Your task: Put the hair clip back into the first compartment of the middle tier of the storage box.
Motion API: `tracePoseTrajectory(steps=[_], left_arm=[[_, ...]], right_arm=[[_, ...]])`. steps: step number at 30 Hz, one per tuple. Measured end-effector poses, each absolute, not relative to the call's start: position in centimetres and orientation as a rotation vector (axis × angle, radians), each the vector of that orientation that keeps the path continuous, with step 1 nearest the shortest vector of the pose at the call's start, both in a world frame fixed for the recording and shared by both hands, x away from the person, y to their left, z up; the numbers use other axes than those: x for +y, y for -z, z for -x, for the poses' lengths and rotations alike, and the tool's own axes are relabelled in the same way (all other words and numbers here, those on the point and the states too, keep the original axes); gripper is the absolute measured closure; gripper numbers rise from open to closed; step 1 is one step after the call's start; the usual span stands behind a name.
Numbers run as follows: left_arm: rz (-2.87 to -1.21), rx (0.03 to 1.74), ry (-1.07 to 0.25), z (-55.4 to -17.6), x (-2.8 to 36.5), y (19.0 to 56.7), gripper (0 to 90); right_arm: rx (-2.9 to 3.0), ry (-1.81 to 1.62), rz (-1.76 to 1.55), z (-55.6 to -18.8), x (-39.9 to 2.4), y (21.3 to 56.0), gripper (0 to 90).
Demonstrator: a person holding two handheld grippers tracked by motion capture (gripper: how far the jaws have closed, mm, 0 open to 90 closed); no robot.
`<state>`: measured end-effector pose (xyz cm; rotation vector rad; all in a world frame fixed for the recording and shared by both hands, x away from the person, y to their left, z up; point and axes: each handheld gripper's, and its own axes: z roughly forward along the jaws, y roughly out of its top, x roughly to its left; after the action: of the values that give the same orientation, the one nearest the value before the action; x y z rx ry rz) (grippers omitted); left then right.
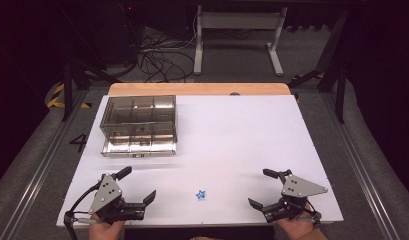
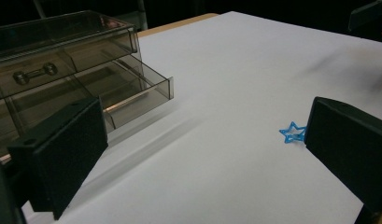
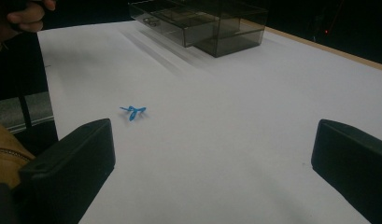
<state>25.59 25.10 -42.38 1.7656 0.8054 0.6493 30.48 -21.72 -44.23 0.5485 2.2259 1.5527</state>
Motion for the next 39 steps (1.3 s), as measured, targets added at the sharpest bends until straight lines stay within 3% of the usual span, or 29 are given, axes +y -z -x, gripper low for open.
tracePoseTrajectory(steps=[23,39], left_arm=[[-1.783,0.773,-0.592,-27.3,23.6,41.0,0.5],[-1.811,0.723,-0.471,-28.5,21.2,40.7,0.8]], right_arm=[[2.243,-1.552,-0.548,-30.6,-21.8,44.3,0.4],[2.252,-1.551,-0.546,-30.6,-21.7,44.4,0.4]])
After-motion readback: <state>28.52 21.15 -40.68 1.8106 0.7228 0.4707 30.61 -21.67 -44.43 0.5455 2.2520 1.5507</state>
